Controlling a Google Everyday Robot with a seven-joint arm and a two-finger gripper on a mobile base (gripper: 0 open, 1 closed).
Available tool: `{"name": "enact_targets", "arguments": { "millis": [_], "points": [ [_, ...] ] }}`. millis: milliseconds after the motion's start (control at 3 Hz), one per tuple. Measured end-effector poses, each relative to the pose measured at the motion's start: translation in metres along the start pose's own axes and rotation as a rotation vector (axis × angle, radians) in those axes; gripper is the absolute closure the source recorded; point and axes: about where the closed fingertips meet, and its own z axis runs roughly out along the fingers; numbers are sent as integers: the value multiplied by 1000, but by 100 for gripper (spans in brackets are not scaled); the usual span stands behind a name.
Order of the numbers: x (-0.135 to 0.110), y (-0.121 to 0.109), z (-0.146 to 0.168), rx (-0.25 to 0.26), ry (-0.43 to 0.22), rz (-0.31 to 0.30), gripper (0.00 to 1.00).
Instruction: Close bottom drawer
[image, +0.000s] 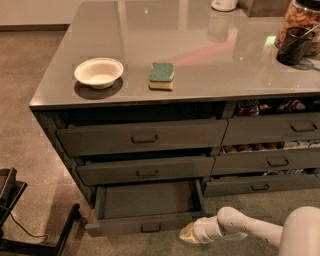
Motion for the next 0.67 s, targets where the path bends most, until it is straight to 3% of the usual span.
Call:
{"name": "enact_targets", "arguments": {
  "millis": [667],
  "points": [
    [1,1,3,8,-3,-13,100]
  ]
}}
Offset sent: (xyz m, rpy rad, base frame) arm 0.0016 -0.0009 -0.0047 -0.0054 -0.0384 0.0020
